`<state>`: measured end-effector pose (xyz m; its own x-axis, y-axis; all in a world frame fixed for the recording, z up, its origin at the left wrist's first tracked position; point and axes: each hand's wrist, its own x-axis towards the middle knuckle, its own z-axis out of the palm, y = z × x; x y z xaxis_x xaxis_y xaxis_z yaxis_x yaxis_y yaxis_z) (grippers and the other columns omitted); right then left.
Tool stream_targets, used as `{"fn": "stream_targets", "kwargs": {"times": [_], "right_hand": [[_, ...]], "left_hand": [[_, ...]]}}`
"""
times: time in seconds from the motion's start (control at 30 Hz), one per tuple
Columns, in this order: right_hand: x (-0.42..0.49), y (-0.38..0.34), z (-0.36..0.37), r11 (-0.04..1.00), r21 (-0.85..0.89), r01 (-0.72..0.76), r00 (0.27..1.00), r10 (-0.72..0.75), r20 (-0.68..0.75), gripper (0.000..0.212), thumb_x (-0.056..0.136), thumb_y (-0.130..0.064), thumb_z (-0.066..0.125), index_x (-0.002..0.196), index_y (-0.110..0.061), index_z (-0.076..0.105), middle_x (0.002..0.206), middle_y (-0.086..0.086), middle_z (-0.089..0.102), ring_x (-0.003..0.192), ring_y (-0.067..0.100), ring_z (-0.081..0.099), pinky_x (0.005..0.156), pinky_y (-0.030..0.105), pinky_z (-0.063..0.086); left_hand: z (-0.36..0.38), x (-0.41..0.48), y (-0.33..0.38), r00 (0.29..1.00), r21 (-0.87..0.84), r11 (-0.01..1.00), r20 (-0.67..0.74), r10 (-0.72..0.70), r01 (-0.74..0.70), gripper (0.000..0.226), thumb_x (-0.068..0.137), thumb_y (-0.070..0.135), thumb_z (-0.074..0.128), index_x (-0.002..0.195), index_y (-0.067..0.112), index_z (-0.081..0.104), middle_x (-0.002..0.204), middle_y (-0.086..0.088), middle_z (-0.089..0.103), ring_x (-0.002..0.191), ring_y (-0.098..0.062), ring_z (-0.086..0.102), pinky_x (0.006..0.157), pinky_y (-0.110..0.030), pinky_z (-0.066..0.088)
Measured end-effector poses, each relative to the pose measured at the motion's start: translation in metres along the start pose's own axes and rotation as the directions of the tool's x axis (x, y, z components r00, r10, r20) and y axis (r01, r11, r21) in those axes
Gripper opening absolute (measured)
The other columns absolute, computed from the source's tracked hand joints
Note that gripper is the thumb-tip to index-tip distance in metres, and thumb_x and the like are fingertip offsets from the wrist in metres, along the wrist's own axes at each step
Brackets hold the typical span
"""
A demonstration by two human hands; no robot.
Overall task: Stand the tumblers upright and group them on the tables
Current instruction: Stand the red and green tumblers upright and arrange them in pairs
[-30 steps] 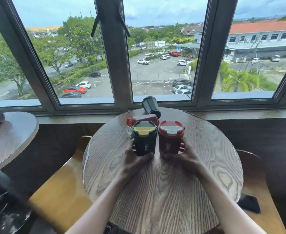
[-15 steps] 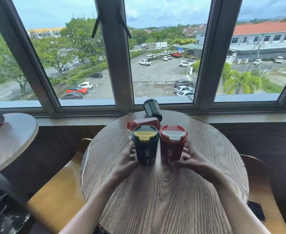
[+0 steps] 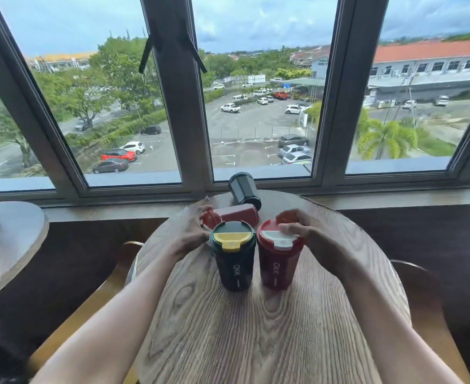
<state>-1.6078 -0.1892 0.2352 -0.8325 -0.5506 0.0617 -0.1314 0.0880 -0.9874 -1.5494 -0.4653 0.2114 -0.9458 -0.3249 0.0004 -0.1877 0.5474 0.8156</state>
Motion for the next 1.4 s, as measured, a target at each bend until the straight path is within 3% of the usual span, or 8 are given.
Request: {"fn": "stream_targets", "kwargs": {"times": [0.13,0.3,0.5,0.6,0.8,1.0,1.23,1.4], "right_hand": [[0.002,0.006,0.002,0.996,0.086,-0.011,1.0,0.012,-0.014,0.031,0.069,-0.028,0.068,0.1,-0.023,0.069,0.103,0.002,0.072,0.094,0.017,0.064,0.077,0.028,0.042],[0.003,0.01,0.002,0.991,0.137,-0.014,1.0,0.017,-0.017,0.03,0.07,-0.028,0.07,0.099,-0.024,0.07,0.105,0.005,0.073,0.098,0.02,0.066,0.08,0.03,0.044],[0.003,0.01,0.001,0.989,0.15,-0.009,1.0,0.01,-0.004,0.031,0.07,-0.028,0.071,0.101,-0.023,0.071,0.105,0.005,0.074,0.097,0.021,0.067,0.08,0.032,0.044],[0.004,0.012,0.001,0.987,0.16,-0.009,1.0,0.01,-0.002,0.031,0.07,-0.028,0.071,0.101,-0.023,0.07,0.104,0.005,0.074,0.097,0.021,0.067,0.08,0.031,0.044],[0.006,0.014,0.001,0.979,0.201,-0.013,1.0,0.012,0.009,0.033,0.069,-0.027,0.072,0.102,-0.019,0.07,0.096,0.002,0.074,0.092,0.018,0.065,0.076,0.027,0.043],[0.007,0.016,0.001,0.976,0.219,-0.007,1.0,0.004,0.011,0.035,0.07,-0.027,0.072,0.103,-0.018,0.069,0.099,0.005,0.073,0.093,0.019,0.065,0.078,0.029,0.043],[0.007,0.016,0.002,0.975,0.221,0.005,1.0,-0.007,0.009,0.034,0.071,-0.026,0.071,0.104,-0.017,0.069,0.096,0.002,0.074,0.093,0.017,0.065,0.078,0.028,0.043],[0.006,0.018,0.002,0.974,0.227,0.005,1.0,-0.006,0.005,0.033,0.071,-0.026,0.071,0.103,-0.017,0.07,0.097,0.003,0.074,0.093,0.018,0.065,0.077,0.028,0.043]], "left_hand": [[-0.002,0.006,0.006,1.0,0.007,1.0,-0.03,-0.005,0.005,0.056,0.075,-0.001,0.078,0.121,0.015,0.048,0.098,0.005,0.057,0.091,-0.009,0.056,0.064,0.0,0.042],[-0.016,0.017,0.036,0.998,0.053,0.998,-0.061,-0.026,0.029,0.075,0.062,0.039,0.089,0.126,0.019,0.056,0.116,-0.004,0.064,0.108,-0.021,0.06,0.092,-0.034,0.051],[-0.012,0.035,0.086,0.997,0.248,0.966,0.002,-0.073,0.07,0.067,0.063,0.055,0.083,0.116,0.016,0.067,0.114,-0.003,0.066,0.104,-0.019,0.06,0.077,-0.028,0.051],[-0.005,0.037,0.101,0.99,0.295,0.947,0.031,-0.14,0.125,0.065,0.059,0.061,0.082,0.099,0.011,0.071,0.101,-0.007,0.07,0.086,-0.019,0.066,0.054,-0.025,0.049],[0.005,0.034,0.114,0.982,0.379,0.909,0.004,-0.188,0.172,0.054,0.062,0.063,0.08,0.071,0.016,0.057,0.075,-0.002,0.058,0.065,-0.016,0.058,0.044,-0.024,0.046],[0.003,0.034,0.116,0.974,0.395,0.908,0.111,-0.196,0.138,0.06,0.062,0.053,0.084,0.099,0.009,0.065,0.101,-0.011,0.066,0.092,-0.026,0.065,0.055,-0.027,0.049],[-0.007,0.034,0.122,0.932,0.373,0.927,0.325,-0.161,0.03,0.067,0.08,0.019,0.076,0.141,0.017,0.048,0.145,-0.008,0.046,0.129,-0.025,0.045,0.105,-0.035,0.039],[-0.013,0.031,0.118,0.942,0.437,0.89,0.226,-0.249,0.13,0.073,0.072,0.052,0.079,0.128,0.013,0.052,0.134,-0.01,0.054,0.108,-0.026,0.055,0.084,-0.04,0.05]]}}
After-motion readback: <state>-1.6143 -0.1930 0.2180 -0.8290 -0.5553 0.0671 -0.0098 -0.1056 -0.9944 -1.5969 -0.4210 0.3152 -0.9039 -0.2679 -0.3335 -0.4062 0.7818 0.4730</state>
